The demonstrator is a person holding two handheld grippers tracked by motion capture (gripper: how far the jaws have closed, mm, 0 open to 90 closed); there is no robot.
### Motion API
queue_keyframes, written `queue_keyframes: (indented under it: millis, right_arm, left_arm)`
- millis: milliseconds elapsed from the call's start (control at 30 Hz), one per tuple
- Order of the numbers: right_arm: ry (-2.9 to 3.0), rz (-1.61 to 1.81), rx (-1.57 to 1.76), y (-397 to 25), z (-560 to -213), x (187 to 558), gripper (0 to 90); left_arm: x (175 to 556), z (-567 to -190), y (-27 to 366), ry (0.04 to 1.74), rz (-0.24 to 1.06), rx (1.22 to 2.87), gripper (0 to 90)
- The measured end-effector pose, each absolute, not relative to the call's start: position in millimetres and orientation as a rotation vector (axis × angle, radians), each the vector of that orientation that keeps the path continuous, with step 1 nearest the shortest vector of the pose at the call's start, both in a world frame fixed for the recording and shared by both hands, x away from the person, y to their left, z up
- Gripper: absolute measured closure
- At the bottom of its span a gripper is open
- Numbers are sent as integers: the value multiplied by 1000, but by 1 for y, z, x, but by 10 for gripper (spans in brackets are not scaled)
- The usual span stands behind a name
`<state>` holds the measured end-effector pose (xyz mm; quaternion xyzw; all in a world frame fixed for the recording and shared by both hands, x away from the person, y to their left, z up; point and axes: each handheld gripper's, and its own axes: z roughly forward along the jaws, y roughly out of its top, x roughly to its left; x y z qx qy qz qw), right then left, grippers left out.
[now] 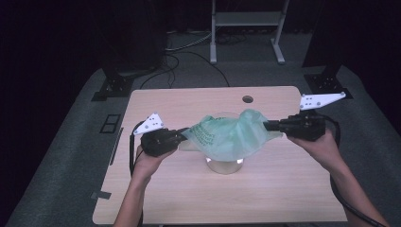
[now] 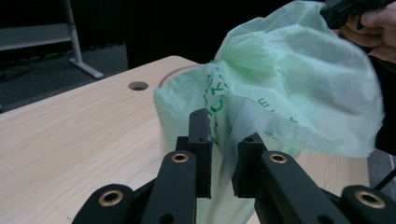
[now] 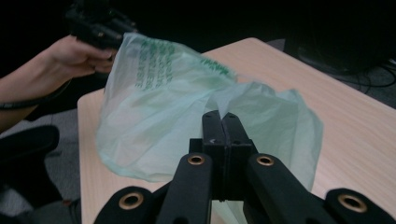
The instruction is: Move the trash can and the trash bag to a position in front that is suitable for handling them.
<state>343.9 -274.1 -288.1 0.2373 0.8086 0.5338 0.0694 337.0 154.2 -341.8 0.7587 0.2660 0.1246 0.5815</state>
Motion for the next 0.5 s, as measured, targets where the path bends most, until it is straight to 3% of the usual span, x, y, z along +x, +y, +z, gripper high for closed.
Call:
queue_keyframes:
  millis: [233, 500]
  right_arm:
    - [2322, 1589, 900, -269, -290, 375, 900]
    - [2269, 1485, 1105, -265, -317, 413, 900]
  left_arm:
    - [361, -341, 152, 688, 281, 1768, 823]
    - [397, -356, 147, 806, 253, 1778, 829]
